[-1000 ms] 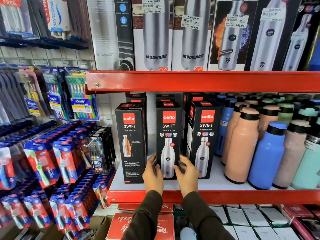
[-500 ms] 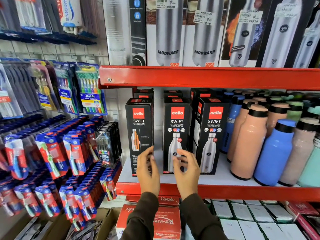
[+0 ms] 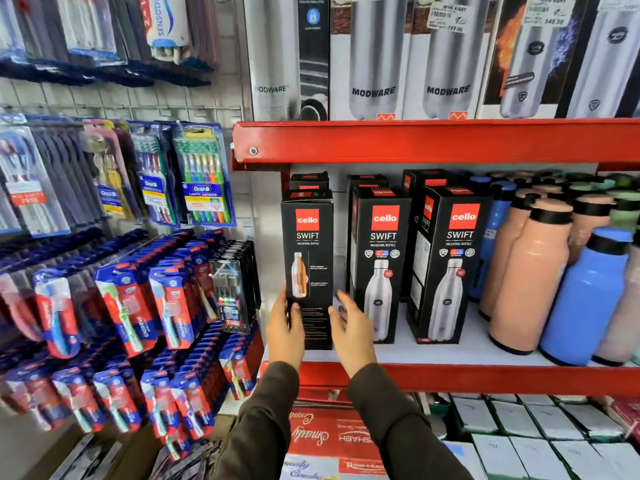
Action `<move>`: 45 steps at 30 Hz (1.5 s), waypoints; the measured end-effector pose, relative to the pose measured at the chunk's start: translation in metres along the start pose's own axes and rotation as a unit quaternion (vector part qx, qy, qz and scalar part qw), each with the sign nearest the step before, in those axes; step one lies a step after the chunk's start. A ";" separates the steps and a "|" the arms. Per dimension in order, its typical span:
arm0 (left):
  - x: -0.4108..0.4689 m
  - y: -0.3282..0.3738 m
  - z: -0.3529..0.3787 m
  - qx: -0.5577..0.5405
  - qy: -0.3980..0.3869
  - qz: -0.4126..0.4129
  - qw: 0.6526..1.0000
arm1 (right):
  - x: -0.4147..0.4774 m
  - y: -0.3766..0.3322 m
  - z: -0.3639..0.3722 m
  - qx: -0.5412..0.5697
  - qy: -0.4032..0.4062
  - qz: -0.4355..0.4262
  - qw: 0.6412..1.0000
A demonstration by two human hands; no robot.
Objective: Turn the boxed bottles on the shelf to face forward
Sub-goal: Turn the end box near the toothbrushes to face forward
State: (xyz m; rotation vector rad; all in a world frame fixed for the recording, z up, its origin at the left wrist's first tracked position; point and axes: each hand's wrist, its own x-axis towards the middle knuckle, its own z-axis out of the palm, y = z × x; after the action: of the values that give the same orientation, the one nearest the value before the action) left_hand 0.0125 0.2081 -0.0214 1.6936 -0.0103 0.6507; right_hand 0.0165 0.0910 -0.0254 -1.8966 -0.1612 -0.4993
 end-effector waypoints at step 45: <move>0.024 -0.024 -0.043 -0.065 -0.080 0.028 0.994 | -0.001 -0.024 0.009 -0.019 -0.037 -0.054 0.998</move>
State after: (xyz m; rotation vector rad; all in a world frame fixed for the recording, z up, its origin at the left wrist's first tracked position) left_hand 0.0229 0.2613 -0.0291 1.6200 -0.2108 0.5422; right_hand 0.0092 0.1081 -0.0080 -1.9524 -0.3059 -0.5072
